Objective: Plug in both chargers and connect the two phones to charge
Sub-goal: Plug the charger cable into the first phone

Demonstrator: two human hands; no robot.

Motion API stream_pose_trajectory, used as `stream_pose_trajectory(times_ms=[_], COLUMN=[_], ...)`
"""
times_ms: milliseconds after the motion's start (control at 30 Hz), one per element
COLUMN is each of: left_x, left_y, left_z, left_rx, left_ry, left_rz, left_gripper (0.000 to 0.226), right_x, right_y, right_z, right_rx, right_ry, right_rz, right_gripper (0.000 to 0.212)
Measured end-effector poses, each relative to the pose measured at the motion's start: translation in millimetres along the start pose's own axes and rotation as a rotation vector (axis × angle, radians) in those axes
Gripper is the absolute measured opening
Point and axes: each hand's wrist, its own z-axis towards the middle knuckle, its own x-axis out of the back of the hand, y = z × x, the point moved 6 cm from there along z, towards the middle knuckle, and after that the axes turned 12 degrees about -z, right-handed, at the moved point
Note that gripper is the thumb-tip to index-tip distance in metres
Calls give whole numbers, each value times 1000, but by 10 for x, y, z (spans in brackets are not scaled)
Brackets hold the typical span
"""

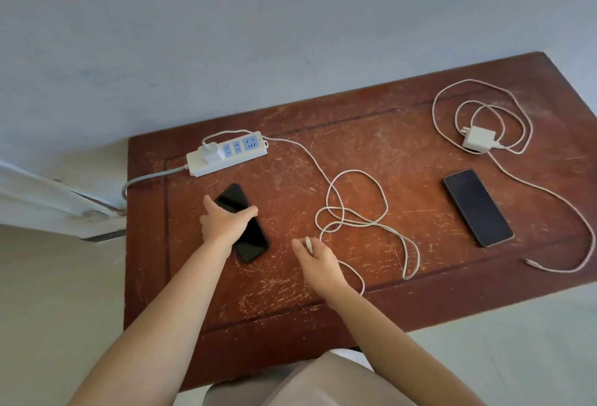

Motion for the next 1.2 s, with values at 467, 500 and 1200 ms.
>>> stream_pose_trajectory(times_ms=[467,500,1200], left_x=[-16,-2,161], left_y=[186,191,760], left_z=[-534,-574,-772], left_rx=[82,100,86], left_ry=[-177,-220,-766], left_rz=[-580,-675,-1633], left_gripper=[123,117,64], right_x=[255,273,754], right_y=[-417,-436,-546], right_z=[-67,-59,-84], right_rx=[211,189,66], right_ry=[-24,-51,99], right_rz=[323,393,333], right_gripper=[34,32,36])
